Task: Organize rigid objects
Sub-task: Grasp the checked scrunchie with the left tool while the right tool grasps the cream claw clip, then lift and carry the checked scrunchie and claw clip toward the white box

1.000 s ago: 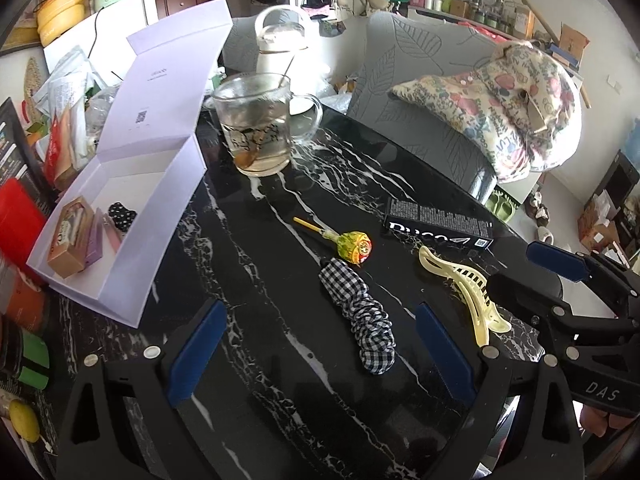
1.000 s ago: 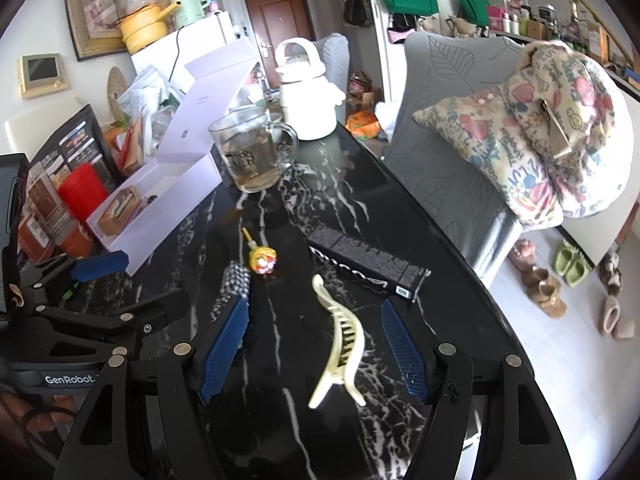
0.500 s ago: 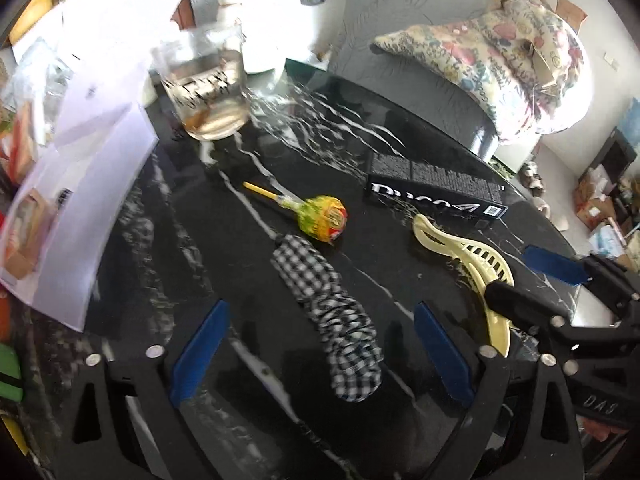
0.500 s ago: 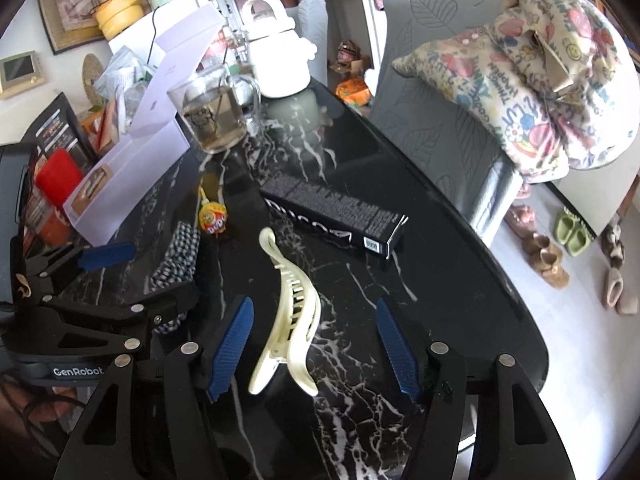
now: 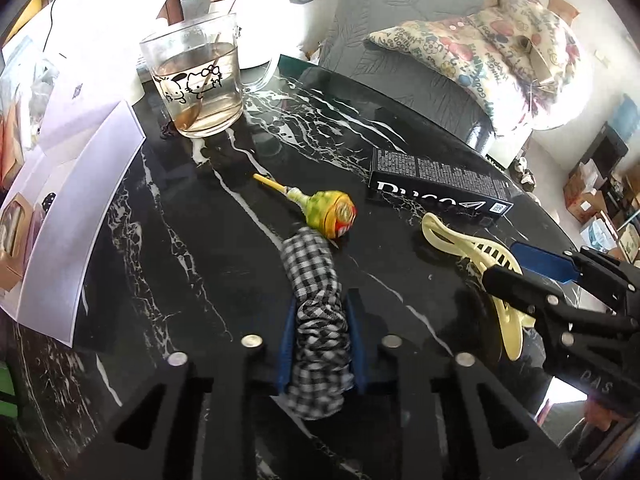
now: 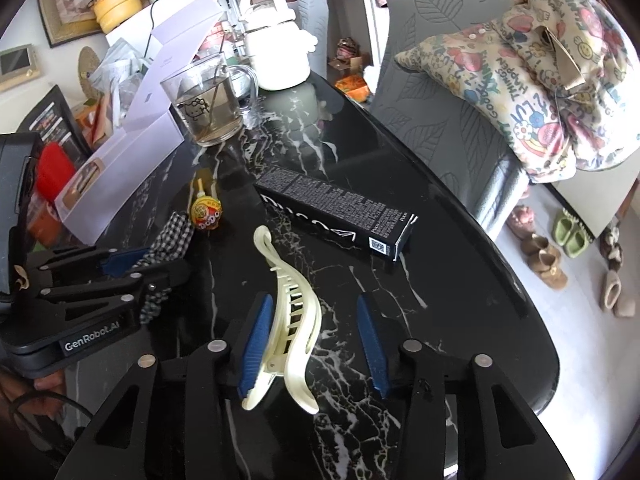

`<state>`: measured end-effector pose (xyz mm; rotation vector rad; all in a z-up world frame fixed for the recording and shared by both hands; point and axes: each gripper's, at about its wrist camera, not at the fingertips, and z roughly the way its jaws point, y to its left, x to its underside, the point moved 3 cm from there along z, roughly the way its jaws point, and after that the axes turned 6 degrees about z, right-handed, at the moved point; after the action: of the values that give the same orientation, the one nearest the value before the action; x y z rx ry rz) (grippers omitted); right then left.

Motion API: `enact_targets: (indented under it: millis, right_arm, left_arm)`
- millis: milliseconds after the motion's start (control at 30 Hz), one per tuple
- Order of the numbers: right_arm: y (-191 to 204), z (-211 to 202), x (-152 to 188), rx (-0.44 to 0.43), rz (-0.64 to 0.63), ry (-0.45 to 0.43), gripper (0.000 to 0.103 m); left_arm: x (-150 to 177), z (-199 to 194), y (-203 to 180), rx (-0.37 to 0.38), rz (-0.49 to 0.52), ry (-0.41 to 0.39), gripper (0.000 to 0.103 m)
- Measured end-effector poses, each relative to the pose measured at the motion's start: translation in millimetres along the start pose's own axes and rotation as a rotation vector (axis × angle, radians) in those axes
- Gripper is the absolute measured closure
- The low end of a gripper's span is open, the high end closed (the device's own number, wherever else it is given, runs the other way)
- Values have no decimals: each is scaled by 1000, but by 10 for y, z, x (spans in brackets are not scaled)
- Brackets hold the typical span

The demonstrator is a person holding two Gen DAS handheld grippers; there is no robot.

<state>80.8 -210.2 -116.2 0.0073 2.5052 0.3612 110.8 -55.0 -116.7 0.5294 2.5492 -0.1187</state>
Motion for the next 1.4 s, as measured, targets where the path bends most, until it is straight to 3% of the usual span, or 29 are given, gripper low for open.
enact_targets:
  millis: [133,600,733,967,1033,1400]
  right_arm:
    - [45,-5,16,-18,-6,4,79]
    - [89,-145,231,15,-52,28,79]
    - [118,-177,286,17,-66,17,69]
    - [187,-153,310,77,-99,-14,69]
    - [206,-145,316,96,-113,-22,82]
    - [324,-218,376,63,-122,-23,83]
  left_arm:
    - [34,-38,10,8,9,-5,83]
    - [342,-266,132,-3,-20,4,83]
    - [420,-332,159,-4,-32,1,83]
    - [503,-393,207,-10,-51,-14,83]
    - [523,-398,218,-11,-57,-17,83]
    - [616,-536,295,-19,-92,-49,83]
